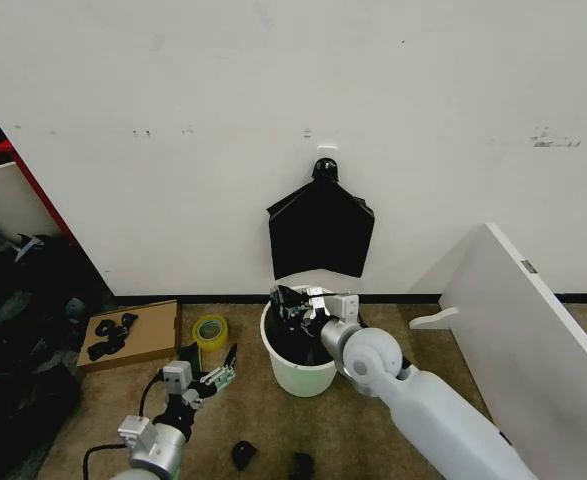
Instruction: Place the garbage bag over the trash bin.
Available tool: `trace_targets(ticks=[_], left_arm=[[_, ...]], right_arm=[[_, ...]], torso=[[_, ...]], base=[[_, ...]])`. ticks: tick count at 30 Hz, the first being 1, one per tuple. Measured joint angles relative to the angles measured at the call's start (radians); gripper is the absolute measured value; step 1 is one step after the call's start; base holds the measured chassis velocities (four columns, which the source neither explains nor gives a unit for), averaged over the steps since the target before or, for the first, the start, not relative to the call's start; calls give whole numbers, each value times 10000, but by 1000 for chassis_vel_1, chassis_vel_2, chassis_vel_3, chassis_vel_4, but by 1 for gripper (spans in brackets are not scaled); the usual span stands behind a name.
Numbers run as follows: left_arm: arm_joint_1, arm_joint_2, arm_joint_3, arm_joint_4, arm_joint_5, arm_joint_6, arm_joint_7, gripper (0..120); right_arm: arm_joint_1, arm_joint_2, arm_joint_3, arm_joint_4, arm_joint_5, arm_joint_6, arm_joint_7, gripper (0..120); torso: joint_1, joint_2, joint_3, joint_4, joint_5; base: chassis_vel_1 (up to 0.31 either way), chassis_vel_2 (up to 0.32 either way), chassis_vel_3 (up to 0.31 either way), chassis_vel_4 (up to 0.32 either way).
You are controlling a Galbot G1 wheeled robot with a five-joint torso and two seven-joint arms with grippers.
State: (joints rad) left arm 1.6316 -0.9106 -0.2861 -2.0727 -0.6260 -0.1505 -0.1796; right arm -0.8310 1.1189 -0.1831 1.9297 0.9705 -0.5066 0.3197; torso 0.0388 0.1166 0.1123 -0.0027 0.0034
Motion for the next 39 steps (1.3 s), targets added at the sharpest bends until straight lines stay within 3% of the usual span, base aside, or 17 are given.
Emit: trace_targets(ticks=[7, 15, 21, 25, 28, 39], left_arm=[[-822, 669, 373, -133, -6, 417, 143, 100], [-2067, 910, 676, 78, -354, 873, 268, 100], [-1922, 972, 840, 255, -342, 951, 495, 100], [-1987, 962, 1116, 395, -252, 952, 591, 100], [-2455, 876, 1801, 747, -132, 920, 611, 100], [-3855, 158, 3106, 1929, 186, 688, 348, 99]], right_arm=[[173, -73, -201, 682, 50, -240, 40, 0], [370, -53, -288, 867, 304, -401, 218, 0], [684, 25, -307, 815, 751, -492, 508, 0], [766, 51, -296, 781, 892, -510, 564, 0], [808, 71, -295, 782, 1013, -523, 589, 0], [681, 23, -221, 871, 1117, -570, 600, 0]], torso=[[0, 0, 0, 1, 0], [1, 0, 0, -2, 0], [0, 0, 0, 3, 1], [1, 0, 0, 3, 2], [1, 0, 0, 0, 1], [1, 0, 0, 0, 2]], base=[[0, 0, 0, 0], [0, 0, 0, 0], [0, 0, 0, 0], [0, 0, 0, 0], [0, 0, 0, 0], [0, 0, 0, 0]])
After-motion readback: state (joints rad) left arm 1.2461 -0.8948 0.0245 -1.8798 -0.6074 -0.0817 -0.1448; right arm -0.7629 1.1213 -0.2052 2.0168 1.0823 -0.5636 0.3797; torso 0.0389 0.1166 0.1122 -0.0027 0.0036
